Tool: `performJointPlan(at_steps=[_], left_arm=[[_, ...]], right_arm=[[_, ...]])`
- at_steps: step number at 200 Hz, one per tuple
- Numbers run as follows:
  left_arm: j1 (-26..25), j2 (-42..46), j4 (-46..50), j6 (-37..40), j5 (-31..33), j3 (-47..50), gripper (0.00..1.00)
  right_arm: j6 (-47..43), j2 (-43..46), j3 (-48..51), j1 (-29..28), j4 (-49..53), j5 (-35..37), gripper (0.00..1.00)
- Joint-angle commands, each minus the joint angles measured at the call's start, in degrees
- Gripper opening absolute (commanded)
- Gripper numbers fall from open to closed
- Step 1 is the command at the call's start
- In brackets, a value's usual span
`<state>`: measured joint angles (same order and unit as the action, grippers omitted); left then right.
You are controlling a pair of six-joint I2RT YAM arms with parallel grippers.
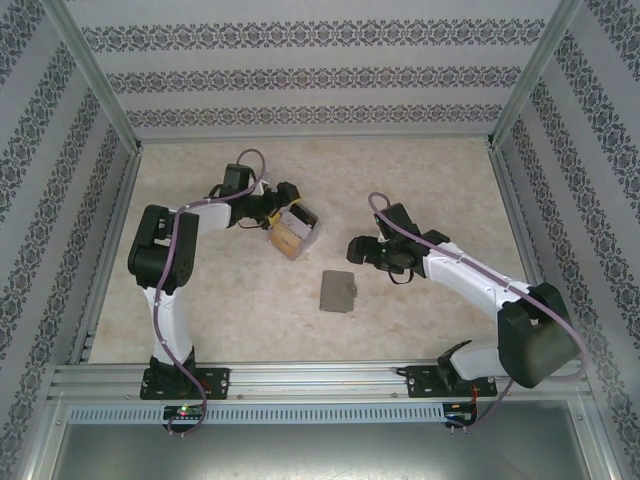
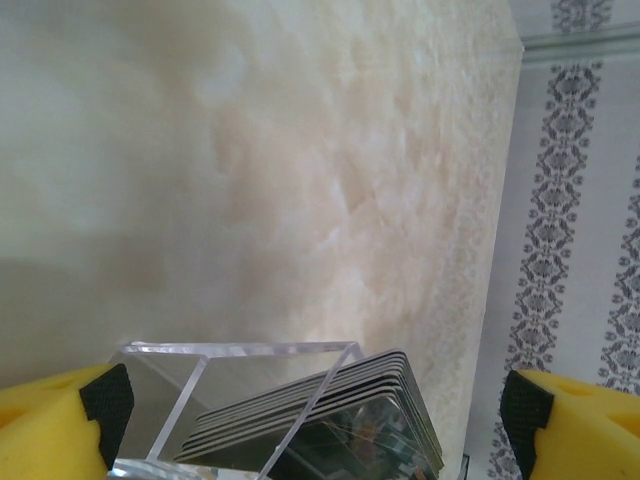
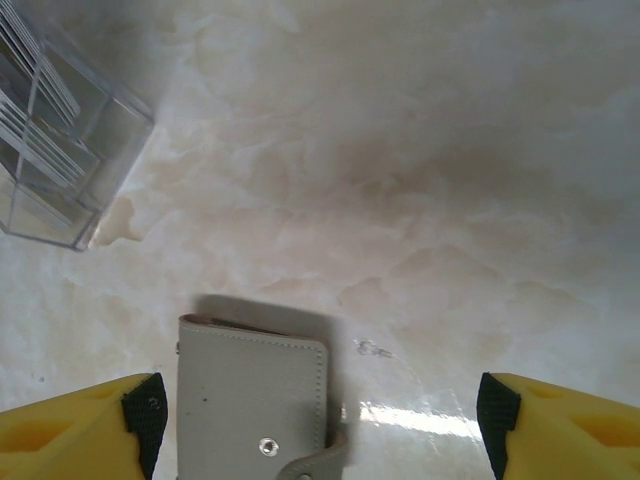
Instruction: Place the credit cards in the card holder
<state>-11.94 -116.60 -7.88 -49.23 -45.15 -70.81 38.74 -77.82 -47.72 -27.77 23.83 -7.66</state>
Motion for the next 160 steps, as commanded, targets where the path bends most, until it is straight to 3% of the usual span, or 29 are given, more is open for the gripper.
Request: performJointPlan(at_steps=[1,35,69,102,127,160], left_arm=[[-3.37,0.79,-4.95,-3.61,2.40,0.13,0.96],[-7.31,-0.72,-4.71,-3.95,3.63,-2.61,0.96],[-7.83,-0.23,-2.48,-2.72,5.05,-4.06,0.96],[-7.79,5.90,10.46,4.48,14.65,-6.10,0.97],[-7.54,13.90,14.96,2.99,23.07,-0.04,0.97],[-7.74,23.32,6.80,-3.11,20.11,14.35,0.99]], right_arm=[[0.47,2.52,2.61,1.26,-0.27,-1.94,0.81],[-0.27,3.73,4.04,1.40,-2.49,-5.71,0.79],[-3.52,1.41,0.95,1.14,-1.36,-7.18,0.80],[-9.31,-3.92,-6.19,1.00,1.76,-5.42,0.80],[-10.21,-9.02,-11.33,2.39,2.17,-5.69,0.80],[-10.05,-13.25,-15.87,3.31,1.83,-7.28,0.80]])
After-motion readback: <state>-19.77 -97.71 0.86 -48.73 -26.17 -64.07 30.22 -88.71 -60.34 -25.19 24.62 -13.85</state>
